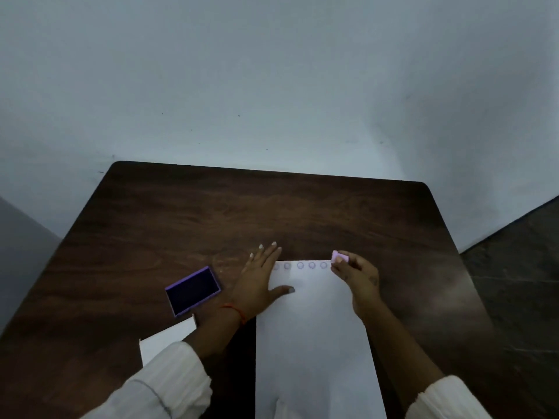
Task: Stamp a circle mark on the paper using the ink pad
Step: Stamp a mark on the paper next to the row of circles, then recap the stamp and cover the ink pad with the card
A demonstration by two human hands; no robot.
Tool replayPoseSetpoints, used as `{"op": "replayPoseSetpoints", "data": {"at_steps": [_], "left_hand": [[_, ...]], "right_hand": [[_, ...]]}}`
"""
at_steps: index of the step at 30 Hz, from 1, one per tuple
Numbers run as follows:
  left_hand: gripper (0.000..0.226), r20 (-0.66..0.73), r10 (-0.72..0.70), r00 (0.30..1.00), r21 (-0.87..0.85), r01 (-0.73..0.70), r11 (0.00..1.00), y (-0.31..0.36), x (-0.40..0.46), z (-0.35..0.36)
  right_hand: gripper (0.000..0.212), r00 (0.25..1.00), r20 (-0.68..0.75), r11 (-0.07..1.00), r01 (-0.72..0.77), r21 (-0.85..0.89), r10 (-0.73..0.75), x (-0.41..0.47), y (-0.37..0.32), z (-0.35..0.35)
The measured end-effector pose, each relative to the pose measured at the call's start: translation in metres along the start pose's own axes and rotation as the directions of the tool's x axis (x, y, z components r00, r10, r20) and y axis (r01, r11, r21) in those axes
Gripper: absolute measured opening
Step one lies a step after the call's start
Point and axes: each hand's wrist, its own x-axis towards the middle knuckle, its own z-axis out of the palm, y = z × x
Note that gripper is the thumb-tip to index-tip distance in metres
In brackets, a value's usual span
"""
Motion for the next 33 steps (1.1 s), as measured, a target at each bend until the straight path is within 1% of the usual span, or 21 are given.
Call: {"op": "replayPoseSetpoints", "data": {"at_steps": [1, 2, 3, 5, 7, 8, 10, 11, 12, 13, 17, 23, 27, 31, 33], "left_hand": [[0.085, -0.038, -0.015, 0.999, -0.050, 0.014, 0.999, -0.002, -0.006, -0.003], [0.084, -0.071, -0.038, 0.997, -0.100, 0.031, 0.994, -0.003, -0.014, -0.006], [0.083, -0.095, -0.070, 0.993, -0.146, 0.055, 0.988, -0.004, -0.023, -0.008], [0.082, -0.125, -0.140, 0.982, -0.185, 0.115, 0.976, -0.007, -0.042, -0.010], [0.080, -0.151, -0.189, 0.970, -0.183, 0.160, 0.970, -0.011, -0.060, -0.008], [0.079, -0.168, -0.206, 0.964, -0.187, 0.174, 0.967, -0.013, -0.069, -0.005], [0.076, -0.214, -0.240, 0.947, -0.204, 0.197, 0.959, -0.018, -0.082, 0.001], [0.075, -0.229, -0.267, 0.936, -0.217, 0.218, 0.951, -0.020, -0.087, 0.004], [0.074, -0.238, -0.297, 0.925, -0.228, 0.244, 0.943, -0.021, -0.091, 0.006], [0.073, -0.240, -0.324, 0.915, -0.235, 0.269, 0.934, -0.022, -0.093, 0.008], [0.068, -0.259, -0.359, 0.897, -0.219, 0.308, 0.926, -0.024, -0.093, 0.011], [0.050, -0.286, -0.360, 0.888, -0.157, 0.328, 0.932, -0.030, -0.089, 0.013], [0.029, -0.295, -0.380, 0.877, -0.194, 0.335, 0.922, -0.031, -0.090, 0.014], [0.022, -0.283, -0.389, 0.877, -0.227, 0.333, 0.915, -0.027, -0.089, 0.009], [0.021, -0.282, -0.374, 0.883, -0.251, 0.309, 0.917, -0.022, -0.090, 0.005]], "right_hand": [[0.018, 0.996, 0.026, 0.981, -0.086, 0.174, 0.083, -0.003, 0.002, -0.001], [0.016, 0.987, 0.073, 0.938, -0.161, 0.308, 0.145, -0.007, 0.005, -0.003], [0.012, 0.975, 0.118, 0.889, -0.222, 0.400, 0.190, -0.012, 0.009, -0.004], [0.012, 0.951, 0.206, 0.790, -0.308, 0.531, 0.232, -0.024, 0.019, -0.008], [0.010, 0.927, 0.292, 0.715, -0.368, 0.594, 0.235, -0.036, 0.029, -0.011], [0.011, 0.916, 0.332, 0.694, -0.391, 0.604, 0.226, -0.044, 0.032, -0.011], [0.046, 0.893, 0.398, 0.661, -0.428, 0.616, 0.207, -0.054, 0.042, -0.011], [0.060, 0.884, 0.419, 0.646, -0.446, 0.620, 0.208, -0.056, 0.048, -0.011], [0.066, 0.876, 0.432, 0.634, -0.460, 0.622, 0.212, -0.061, 0.053, -0.011], [0.069, 0.873, 0.437, 0.622, -0.469, 0.628, 0.217, -0.062, 0.058, -0.011], [0.069, 0.864, 0.450, 0.602, -0.486, 0.634, 0.224, -0.070, 0.070, -0.011], [0.068, 0.877, 0.440, 0.655, -0.449, 0.608, 0.193, -0.076, 0.070, -0.008], [0.068, 0.880, 0.439, 0.677, -0.436, 0.592, 0.183, -0.076, 0.071, -0.006], [0.068, 0.885, 0.435, 0.698, -0.418, 0.582, 0.167, -0.076, 0.073, -0.006], [0.066, 0.889, 0.428, 0.731, -0.401, 0.552, 0.164, -0.078, 0.070, -0.005]]}}
